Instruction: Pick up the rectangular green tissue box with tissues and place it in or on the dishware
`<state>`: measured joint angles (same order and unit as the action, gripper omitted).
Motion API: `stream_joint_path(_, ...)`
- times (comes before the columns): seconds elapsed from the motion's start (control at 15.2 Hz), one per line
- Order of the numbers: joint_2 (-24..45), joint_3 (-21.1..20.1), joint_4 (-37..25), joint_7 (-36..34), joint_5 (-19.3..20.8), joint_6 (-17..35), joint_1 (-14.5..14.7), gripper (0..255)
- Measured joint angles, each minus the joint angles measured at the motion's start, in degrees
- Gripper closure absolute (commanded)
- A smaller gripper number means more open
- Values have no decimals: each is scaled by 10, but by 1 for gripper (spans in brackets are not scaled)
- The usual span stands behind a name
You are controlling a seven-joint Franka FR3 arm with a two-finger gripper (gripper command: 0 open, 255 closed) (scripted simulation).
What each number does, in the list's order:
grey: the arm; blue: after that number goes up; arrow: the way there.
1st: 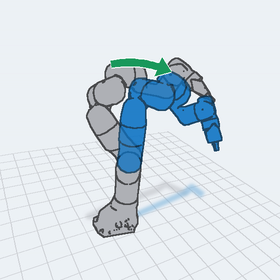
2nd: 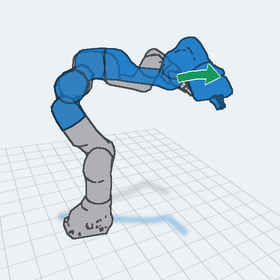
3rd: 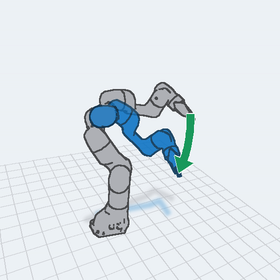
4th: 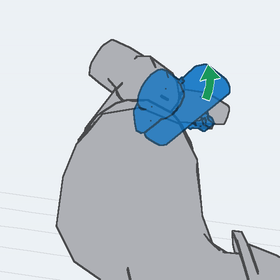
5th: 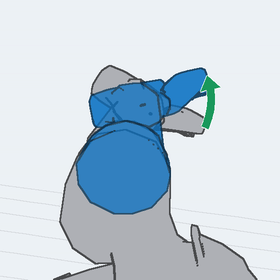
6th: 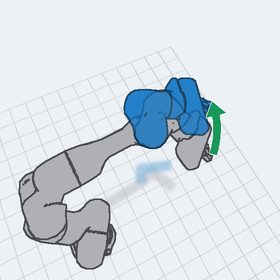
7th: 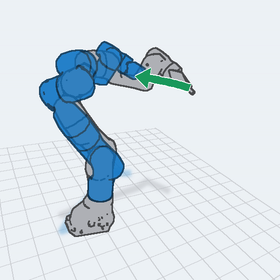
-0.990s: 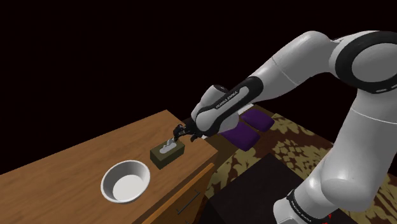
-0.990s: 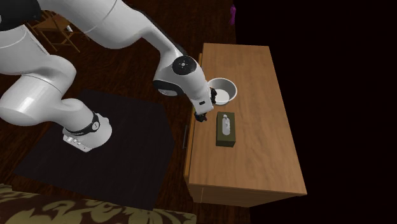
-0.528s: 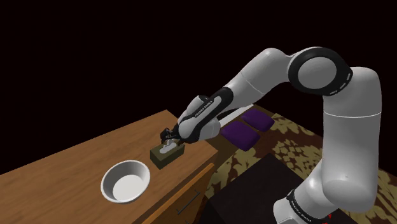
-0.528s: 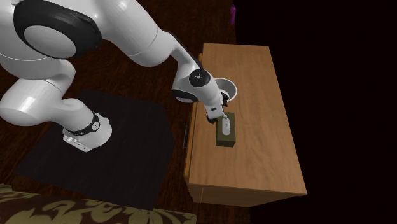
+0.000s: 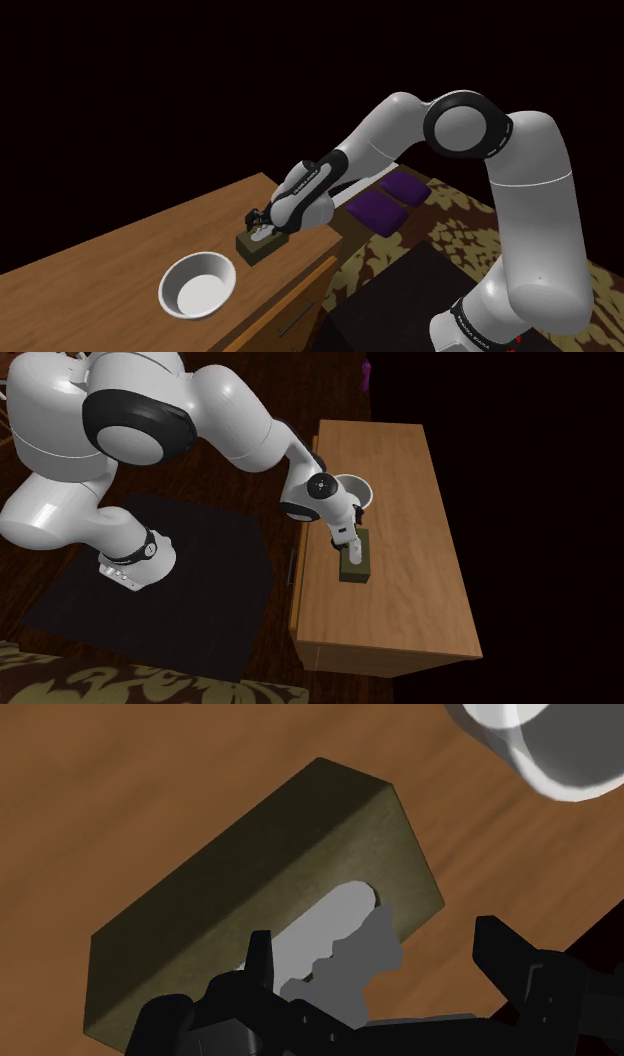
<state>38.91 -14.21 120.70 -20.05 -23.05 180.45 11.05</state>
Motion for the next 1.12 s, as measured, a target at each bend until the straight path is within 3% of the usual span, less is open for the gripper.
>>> stream_joint_path(0.4,7,1,-5,0,1,2,2,0)
stream_joint_path(0.46,7,1,-5,0,1,2,2,255)
stream_joint_path(1.12,6,0,-5,0,0,4,1,255)
